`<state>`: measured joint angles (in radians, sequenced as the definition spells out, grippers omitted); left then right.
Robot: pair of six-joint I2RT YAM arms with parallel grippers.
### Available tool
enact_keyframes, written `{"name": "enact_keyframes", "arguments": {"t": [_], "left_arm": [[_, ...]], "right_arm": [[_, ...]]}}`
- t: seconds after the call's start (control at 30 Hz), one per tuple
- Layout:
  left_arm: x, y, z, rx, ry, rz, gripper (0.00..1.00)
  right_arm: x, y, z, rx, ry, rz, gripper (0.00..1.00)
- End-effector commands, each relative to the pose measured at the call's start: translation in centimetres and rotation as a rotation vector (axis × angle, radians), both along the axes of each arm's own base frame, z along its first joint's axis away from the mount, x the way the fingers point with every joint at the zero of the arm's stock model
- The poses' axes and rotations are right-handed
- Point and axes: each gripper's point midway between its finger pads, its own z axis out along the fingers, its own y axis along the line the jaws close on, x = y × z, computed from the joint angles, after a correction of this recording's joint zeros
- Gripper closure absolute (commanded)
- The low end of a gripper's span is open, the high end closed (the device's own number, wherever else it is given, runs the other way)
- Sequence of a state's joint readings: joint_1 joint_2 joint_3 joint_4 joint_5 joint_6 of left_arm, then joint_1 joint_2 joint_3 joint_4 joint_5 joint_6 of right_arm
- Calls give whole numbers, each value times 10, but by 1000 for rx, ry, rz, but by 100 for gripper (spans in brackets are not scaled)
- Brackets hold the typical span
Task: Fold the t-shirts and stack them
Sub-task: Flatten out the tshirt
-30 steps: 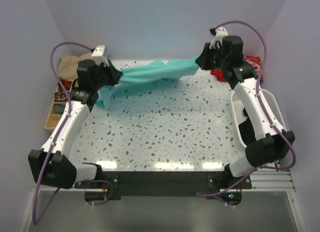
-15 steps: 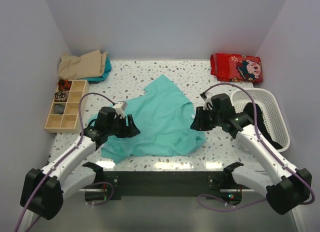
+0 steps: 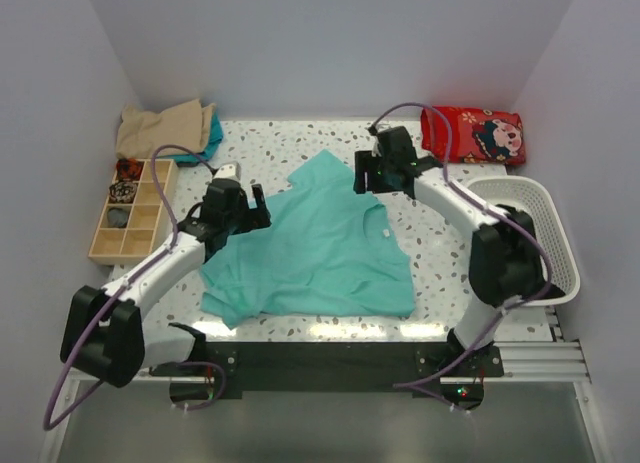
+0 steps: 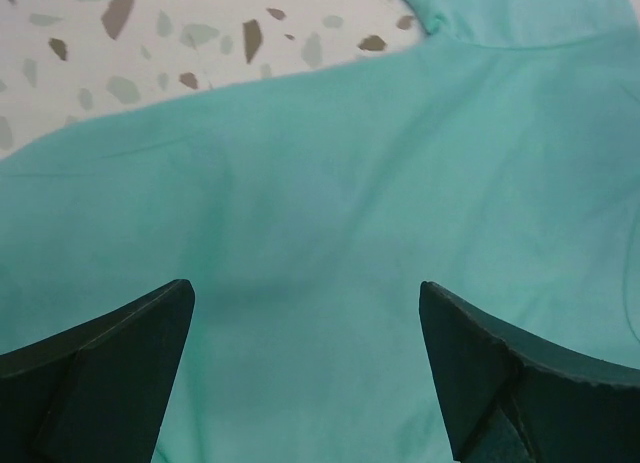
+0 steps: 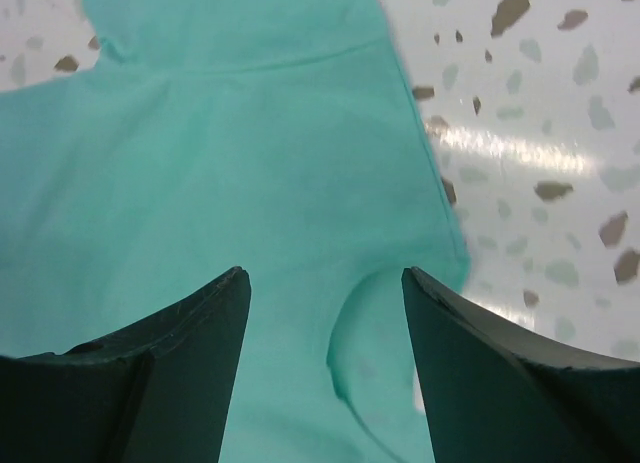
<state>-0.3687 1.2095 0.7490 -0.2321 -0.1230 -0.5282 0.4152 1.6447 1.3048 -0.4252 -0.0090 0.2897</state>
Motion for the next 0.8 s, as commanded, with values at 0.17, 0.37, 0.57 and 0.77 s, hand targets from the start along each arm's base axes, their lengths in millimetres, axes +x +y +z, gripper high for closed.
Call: {"name": "enact_keyframes", "arguments": {"t": [0.17,0.37,0.57,0.77], "left_arm": [[55,67,-22,113,-22,264,0],[47,105,-39,161,26,392,0],[38,116,-43,184,68,427,0],[19,123,-53,201,122,458,0]], "right_arm": [[127,28,-31,33,-42,22,32],[165,42,-43,78,-27,94,32],[186,54,-58,104,6,135,28],[186,59,-77,116,37,155,28]]}}
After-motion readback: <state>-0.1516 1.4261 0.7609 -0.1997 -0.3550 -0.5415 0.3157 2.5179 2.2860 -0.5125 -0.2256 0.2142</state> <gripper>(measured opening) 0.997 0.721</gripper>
